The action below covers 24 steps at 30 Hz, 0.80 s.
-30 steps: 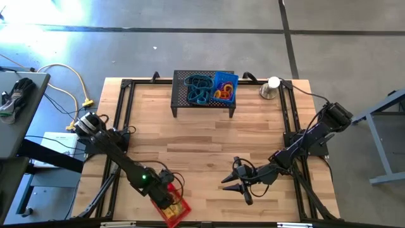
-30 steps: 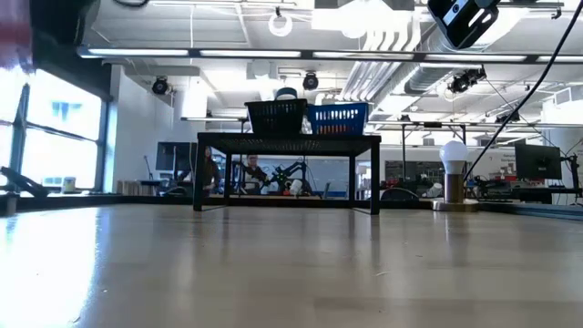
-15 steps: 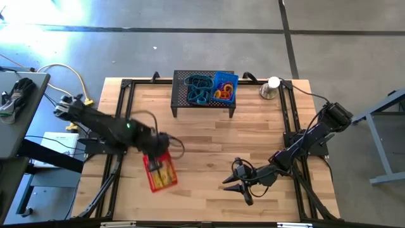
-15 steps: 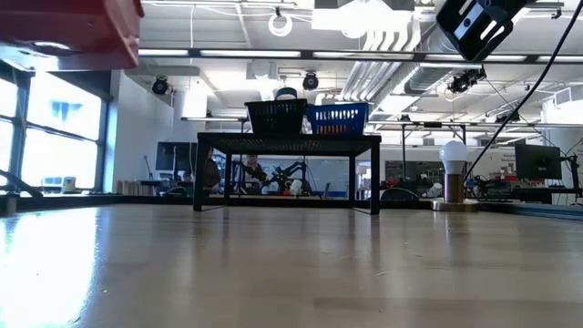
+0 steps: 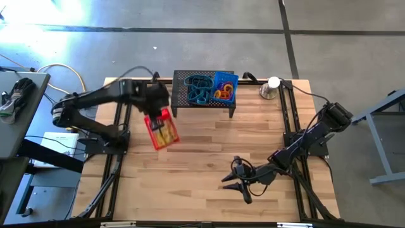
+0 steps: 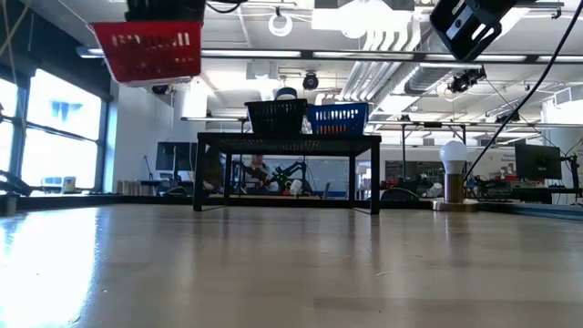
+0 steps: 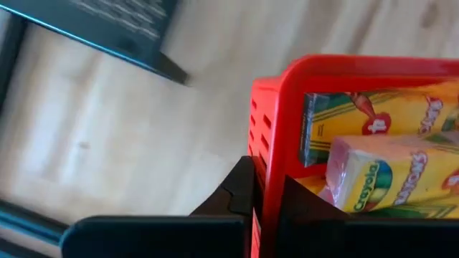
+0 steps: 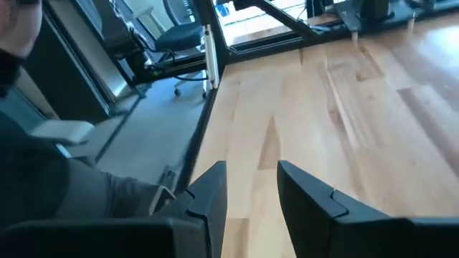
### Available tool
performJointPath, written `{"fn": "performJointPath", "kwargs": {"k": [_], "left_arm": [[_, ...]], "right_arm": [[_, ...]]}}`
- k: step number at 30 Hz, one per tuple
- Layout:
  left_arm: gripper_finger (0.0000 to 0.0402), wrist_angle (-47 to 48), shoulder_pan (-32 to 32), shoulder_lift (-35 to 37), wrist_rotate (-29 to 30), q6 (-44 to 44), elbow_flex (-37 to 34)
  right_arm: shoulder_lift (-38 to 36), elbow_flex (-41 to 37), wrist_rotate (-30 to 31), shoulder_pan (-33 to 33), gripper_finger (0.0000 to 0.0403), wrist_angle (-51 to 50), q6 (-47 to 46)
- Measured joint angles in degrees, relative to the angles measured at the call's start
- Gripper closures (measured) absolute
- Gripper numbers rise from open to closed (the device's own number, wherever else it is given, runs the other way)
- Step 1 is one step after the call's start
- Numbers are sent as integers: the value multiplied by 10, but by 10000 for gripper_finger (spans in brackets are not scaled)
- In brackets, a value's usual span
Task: Pick & Place Office Desk Supplies
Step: Put the red bin with crayon boxes on the shelf
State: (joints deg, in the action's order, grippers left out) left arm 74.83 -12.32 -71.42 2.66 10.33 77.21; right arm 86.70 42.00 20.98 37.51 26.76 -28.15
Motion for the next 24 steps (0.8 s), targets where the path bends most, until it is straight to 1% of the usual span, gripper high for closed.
{"fn": "performJointPath", "kwargs": {"k": [2,6,8,12,16,19,20,24], "left_arm": [[401,8,-39,-14,0,-43,29],[401,13,-114,-55,-2,-128,101],[401,13,-148,-81,-2,-169,137],[401,24,-213,-135,-2,-240,186],[401,34,-268,-187,-4,-289,205],[401,32,-299,-218,-34,-344,206],[401,31,-307,-227,-36,-361,206],[401,3,-324,-258,-24,-407,210]], "right_arm": [[0,0,-1,-6,292,0,31],[0,0,-3,-25,292,0,150],[0,0,-14,-37,292,0,196],[-1,0,-39,-67,292,1,246],[-2,0,-67,-97,292,5,287],[-5,0,-107,-120,292,-1,307],[-11,0,-116,-127,292,-11,309],[-29,0,-140,-156,292,-52,299]]}}
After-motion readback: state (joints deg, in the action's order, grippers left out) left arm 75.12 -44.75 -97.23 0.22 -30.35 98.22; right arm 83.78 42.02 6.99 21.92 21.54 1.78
